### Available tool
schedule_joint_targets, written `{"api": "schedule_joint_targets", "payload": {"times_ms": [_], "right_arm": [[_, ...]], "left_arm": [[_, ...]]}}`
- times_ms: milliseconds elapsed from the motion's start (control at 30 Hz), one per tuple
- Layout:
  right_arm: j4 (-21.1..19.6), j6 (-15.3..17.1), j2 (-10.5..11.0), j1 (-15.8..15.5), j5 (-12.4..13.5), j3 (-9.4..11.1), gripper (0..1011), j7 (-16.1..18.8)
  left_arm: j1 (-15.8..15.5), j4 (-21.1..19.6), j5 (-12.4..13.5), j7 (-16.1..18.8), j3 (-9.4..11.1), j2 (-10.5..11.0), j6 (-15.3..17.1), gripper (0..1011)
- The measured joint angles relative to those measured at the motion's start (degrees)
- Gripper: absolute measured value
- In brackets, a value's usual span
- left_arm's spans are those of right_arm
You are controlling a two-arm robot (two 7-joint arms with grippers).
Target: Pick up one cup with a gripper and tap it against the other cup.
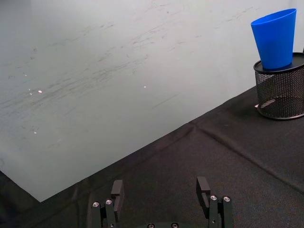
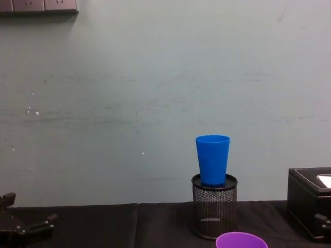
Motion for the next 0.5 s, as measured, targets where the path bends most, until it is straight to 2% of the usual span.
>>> {"api": "schedule_joint_targets", "payload": {"times_ms": [500], "right_arm": [[0.0, 0.0, 0.1, 0.0, 0.0, 0.0, 1003, 0.0]], "left_arm": [[0.0, 0.0, 0.0, 0.0, 0.0, 0.0, 0.0, 1000]]}}
